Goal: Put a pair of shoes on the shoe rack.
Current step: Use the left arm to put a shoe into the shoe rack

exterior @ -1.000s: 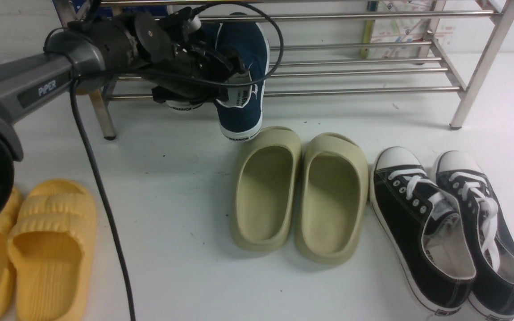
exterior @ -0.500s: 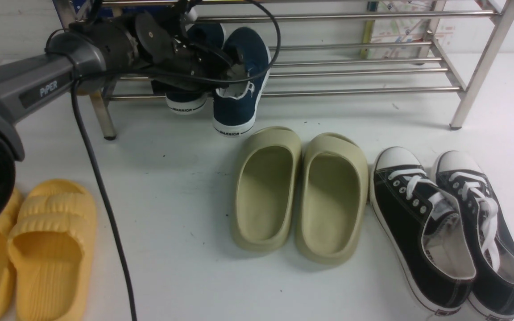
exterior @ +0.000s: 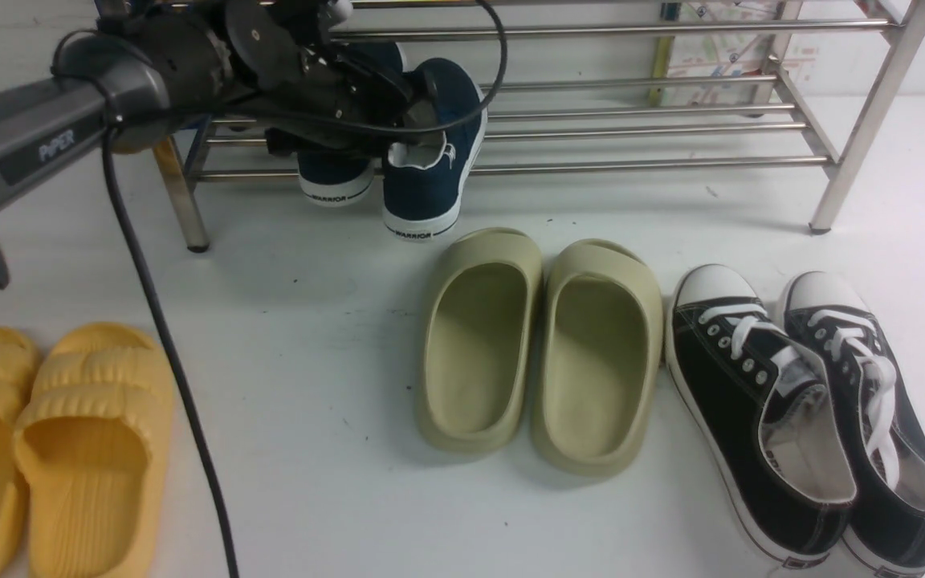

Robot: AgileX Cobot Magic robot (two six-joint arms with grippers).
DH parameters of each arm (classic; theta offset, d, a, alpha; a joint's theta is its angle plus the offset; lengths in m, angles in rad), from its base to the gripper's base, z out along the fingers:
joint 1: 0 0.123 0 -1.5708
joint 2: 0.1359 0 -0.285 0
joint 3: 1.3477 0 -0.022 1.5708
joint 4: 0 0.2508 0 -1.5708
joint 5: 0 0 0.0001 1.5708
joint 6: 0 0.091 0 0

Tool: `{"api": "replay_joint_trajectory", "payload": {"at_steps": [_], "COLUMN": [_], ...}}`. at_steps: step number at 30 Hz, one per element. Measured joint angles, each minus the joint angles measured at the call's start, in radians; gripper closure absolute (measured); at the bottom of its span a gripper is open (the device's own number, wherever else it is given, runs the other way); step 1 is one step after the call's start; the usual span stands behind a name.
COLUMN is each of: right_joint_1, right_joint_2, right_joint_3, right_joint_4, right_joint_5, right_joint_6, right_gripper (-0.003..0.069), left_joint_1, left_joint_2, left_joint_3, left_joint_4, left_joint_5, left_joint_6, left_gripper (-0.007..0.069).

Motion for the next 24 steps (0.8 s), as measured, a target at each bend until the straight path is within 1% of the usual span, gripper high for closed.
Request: {"api": "replay_joint_trajectory", "payload": {"at_steps": [3,5,6,7,8,9,13,14,16,19,24], "right_joint_1": [0.0,0.0,0.0,0.0,0.0,0.0,0.0,0.0,0.0,0.0,0.0], "right_joint_2": [0.0,0.0,0.0,0.0,0.0,0.0,0.0,0.0,0.0,0.0,0.0], "right_joint_3": [0.0,0.0,0.0,0.0,0.0,0.0,0.0,0.0,0.0,0.0,0.0], "right_joint_4": [0.0,0.0,0.0,0.0,0.0,0.0,0.0,0.0,0.0,0.0,0.0], "right_joint_5": [0.0,0.0,0.0,0.0,0.0,0.0,0.0,0.0,0.0,0.0,0.0], "right_joint_6": [0.0,0.0,0.0,0.0,0.0,0.0,0.0,0.0,0.0,0.0,0.0], "right_gripper": [0.0413,0.0413,0.0413,0.0413,0.0413,0.0413,0.0413,0.0413,0.0413,0.0413,0.0413], "left_joint_1": [0.0,0.0,0.0,0.0,0.0,-0.004,-0.021,-0.022,-0.043,-0.066,-0.07], "left_joint_2": [-0.073,-0.106,-0.123,-0.125,-0.13,-0.131,-0.125,-0.125,-0.12,-0.098,-0.036], "left_joint_3": [0.0,0.0,0.0,0.0,0.0,0.017,0.121,0.127,0.185,0.199,0.187], "left_joint_4": [0.003,0.008,0.012,0.012,0.016,0.017,0.025,0.025,0.031,0.028,0.023], "left_joint_5": [0.095,0.16,0.21,0.218,0.258,0.295,0.285,0.285,0.221,0.132,0.074], "left_joint_6": [0.033,0.039,0.048,0.048,0.048,0.048,0.048,0.048,0.078,0.093,0.095], "left_gripper": [0.0323,0.0337,0.0361,0.0366,0.0396,0.0456,0.0636,0.0636,0.0638,0.0638,0.0638]}}
